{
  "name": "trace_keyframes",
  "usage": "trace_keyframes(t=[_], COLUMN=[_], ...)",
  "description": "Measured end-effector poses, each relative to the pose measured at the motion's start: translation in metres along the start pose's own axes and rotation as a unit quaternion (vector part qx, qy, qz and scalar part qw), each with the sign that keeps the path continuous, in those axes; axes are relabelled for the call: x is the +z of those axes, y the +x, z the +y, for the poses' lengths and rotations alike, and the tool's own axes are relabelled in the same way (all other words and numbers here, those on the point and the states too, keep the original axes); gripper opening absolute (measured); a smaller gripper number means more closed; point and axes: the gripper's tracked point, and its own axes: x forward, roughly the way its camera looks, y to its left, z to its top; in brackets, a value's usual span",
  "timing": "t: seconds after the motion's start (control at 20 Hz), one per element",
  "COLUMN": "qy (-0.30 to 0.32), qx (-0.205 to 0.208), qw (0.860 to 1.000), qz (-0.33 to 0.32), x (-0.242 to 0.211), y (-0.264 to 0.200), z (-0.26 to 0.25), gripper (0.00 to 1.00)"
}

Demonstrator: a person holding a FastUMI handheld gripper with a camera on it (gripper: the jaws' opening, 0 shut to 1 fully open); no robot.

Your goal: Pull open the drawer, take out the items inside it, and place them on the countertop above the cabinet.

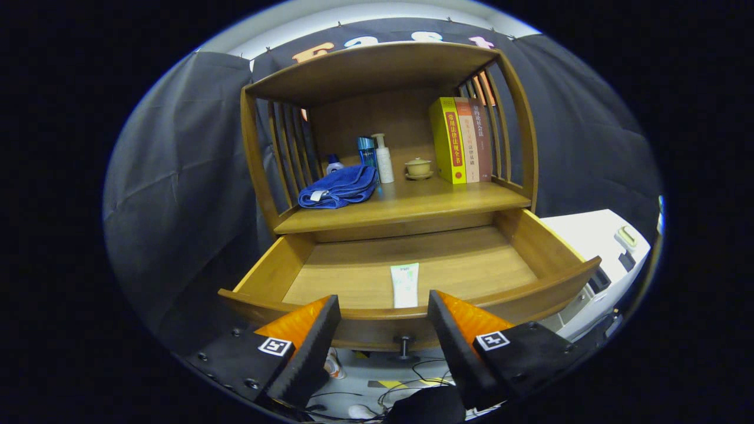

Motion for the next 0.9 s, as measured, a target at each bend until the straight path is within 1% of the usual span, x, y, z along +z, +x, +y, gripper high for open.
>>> trace_keyframes(t=[0.2,0.4,0.6,0.7,0.9], qy=[-0.013,-0.029,-0.028,-0.037,-0.014], qx=[-0.017,-0.023,-0.017,-0.017,-0.019], qw=[1.000,0.999,0.995,0.991,0.980], qz=[-0.001,0.032,0.090,0.128,0.198], x=[0.029,0.044,0.032,0.020,-0.007], y=[0.018,0.050,0.091,0.110,0.140], z=[-0.008,-0.017,-0.014,-0.016,-0.018], gripper=[0.98,0.98,0.98,0.99,0.99])
